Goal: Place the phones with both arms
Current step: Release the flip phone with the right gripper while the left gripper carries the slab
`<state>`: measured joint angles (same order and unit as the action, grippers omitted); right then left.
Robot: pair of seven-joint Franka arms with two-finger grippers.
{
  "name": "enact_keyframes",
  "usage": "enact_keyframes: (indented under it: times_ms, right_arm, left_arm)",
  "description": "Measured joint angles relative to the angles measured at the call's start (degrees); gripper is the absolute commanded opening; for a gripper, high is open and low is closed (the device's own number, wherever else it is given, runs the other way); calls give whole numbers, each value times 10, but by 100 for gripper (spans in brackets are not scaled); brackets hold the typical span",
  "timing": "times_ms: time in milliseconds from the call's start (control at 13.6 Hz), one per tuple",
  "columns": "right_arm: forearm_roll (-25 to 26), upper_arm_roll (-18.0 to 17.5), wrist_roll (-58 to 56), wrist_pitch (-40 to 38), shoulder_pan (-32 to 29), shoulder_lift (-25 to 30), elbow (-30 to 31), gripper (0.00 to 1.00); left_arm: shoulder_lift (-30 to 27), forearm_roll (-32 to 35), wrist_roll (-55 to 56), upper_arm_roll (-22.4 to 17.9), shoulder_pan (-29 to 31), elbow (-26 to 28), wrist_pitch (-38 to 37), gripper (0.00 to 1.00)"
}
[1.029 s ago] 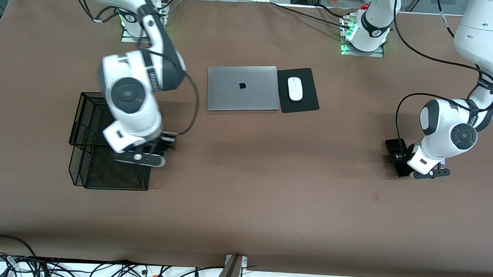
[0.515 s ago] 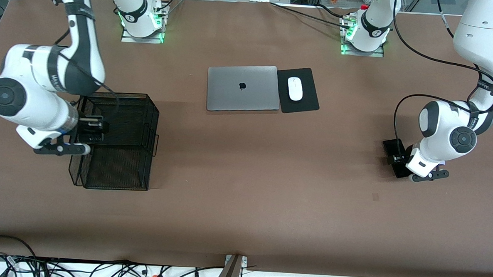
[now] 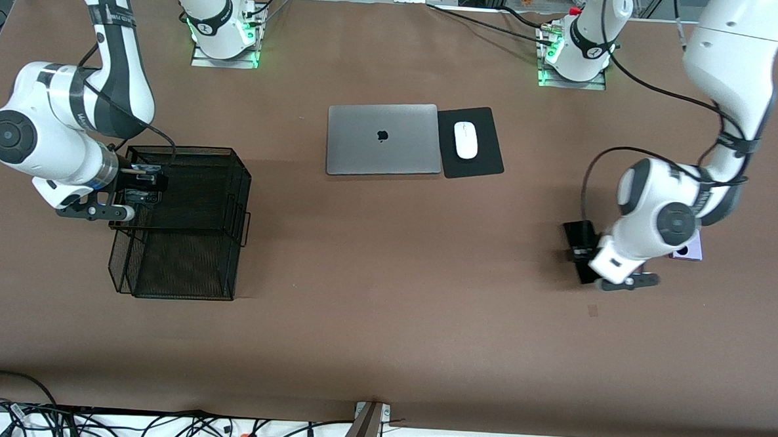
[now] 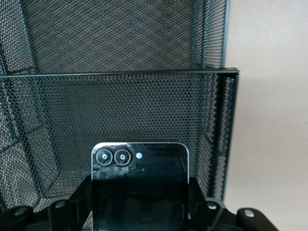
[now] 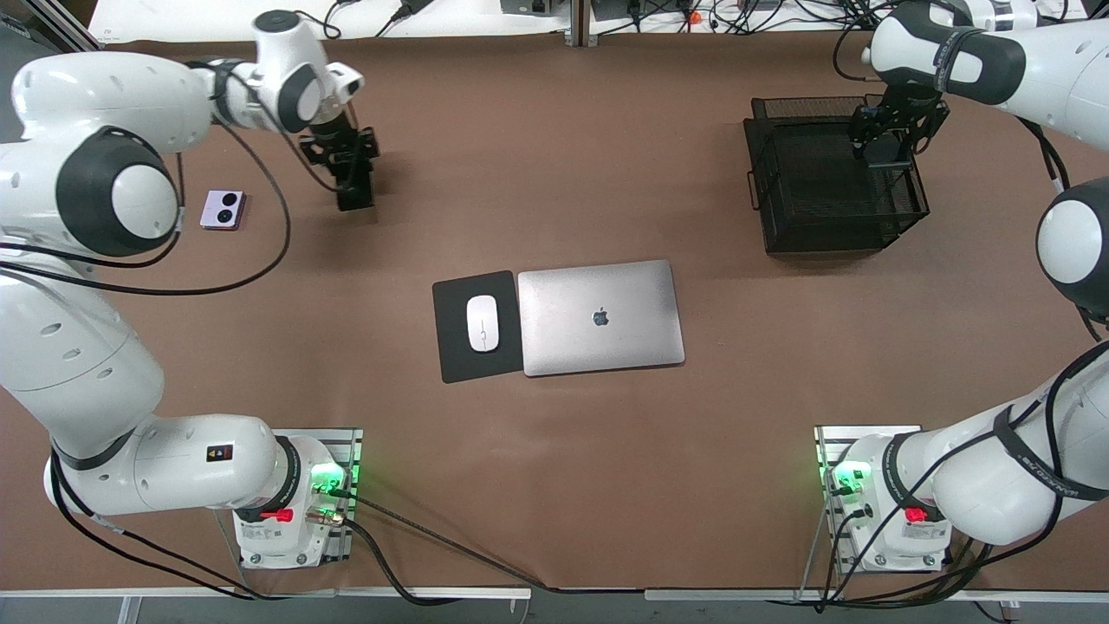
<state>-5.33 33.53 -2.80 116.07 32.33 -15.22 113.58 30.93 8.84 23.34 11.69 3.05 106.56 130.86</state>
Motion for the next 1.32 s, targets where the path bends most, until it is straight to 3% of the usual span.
enact_keyframes:
  times_ms: [294,662,1029,1176,1324]
  right_arm:
    - [-13,0,0,33,1,-8,22,21]
    - [-13,3,-3,45,-7,-18,23,22]
    - [-14,3,-4,49,-9,-20,23,59]
    - [-14,3,-4,55,-10,-25,23,95]
    - [-14,3,-4,60,-10,-27,22,99]
  left_arm:
    - [25,-33,96,3,-117,-58,-16,0]
    - [97,-73,196,3,-244,-176,-18,0]
    - [172,-77,257,2,-341,-300,-18,0]
    - [209,-77,262,0,-368,-358,-18,0]
    - [238,-77,261,-2,-389,-396,-18,0]
